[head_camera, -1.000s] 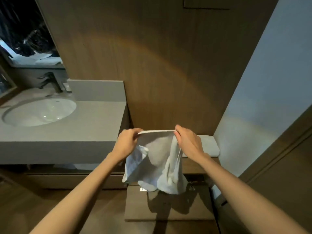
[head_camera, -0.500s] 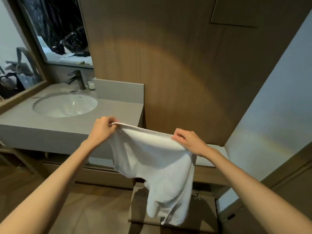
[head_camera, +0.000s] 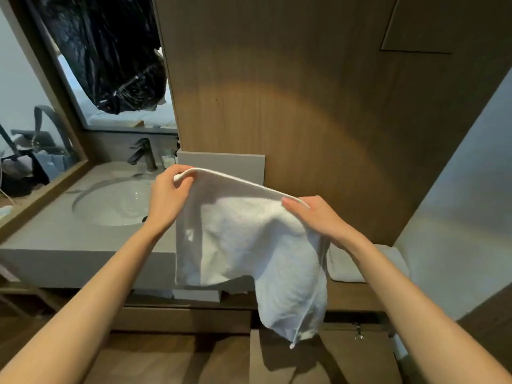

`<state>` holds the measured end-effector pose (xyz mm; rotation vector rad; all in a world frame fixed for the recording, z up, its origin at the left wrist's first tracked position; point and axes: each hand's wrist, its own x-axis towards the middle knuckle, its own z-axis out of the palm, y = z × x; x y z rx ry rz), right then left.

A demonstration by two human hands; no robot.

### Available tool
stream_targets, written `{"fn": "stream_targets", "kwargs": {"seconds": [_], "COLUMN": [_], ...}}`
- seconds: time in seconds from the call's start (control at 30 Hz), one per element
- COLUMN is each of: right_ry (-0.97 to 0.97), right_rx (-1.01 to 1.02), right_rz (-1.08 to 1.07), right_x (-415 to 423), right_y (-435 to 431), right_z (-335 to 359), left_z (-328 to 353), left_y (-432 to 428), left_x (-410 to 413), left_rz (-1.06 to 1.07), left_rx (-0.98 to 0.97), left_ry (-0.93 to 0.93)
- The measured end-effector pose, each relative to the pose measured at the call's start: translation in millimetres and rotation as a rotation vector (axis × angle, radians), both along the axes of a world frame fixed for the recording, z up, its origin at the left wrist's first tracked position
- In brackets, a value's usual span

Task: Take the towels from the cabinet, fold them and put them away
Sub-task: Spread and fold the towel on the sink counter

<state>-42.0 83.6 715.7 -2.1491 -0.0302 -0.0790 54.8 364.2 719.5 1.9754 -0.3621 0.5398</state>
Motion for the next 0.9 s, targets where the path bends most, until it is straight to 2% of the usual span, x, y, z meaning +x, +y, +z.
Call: {"fn": "stream_targets", "kwargs": {"seconds": [0.13,0.23,0.33,0.47,0.7,0.8,0.9], "right_ry": [-0.120,-0.180,-0.089,0.007,0.131,0.259,0.258], "right_rx": [0.046,-0.058,-0.247,-0.442,-0.527,-0.531,-0.469], "right_rz": [-0.101,-0.134,-0.016,-0.018,-0.293,-0.300,-0.295], "right_x": [19.6,34.0,38.4,50.5,73.1,97.4,128.4], "right_y": [28.0,38.2,45.6,51.4,47.1,46.1,39.8], "right_z": [20.9,21.9,7.5,-34.8,-80.5,-91.4,-99.1], "left_z": [-8.7,-2.5,16.3,36.4,37.5,24.6,7.7], "left_y": [26.6,39.6,47.6,52.8,79.1,84.4,89.5], "left_x": [21.0,28.2,40.3,55.9,95.5,115.1,139.0], "left_rz": [-0.076,-0.053,0.021,0.050,0.163,0.201,0.323], "left_rx": [0.065,-0.024,-0.180,-0.216,-0.301,-0.405,-0.426], "left_ry": [0.041,0.062,0.100,0.061,0.140,0.191,0.239]}}
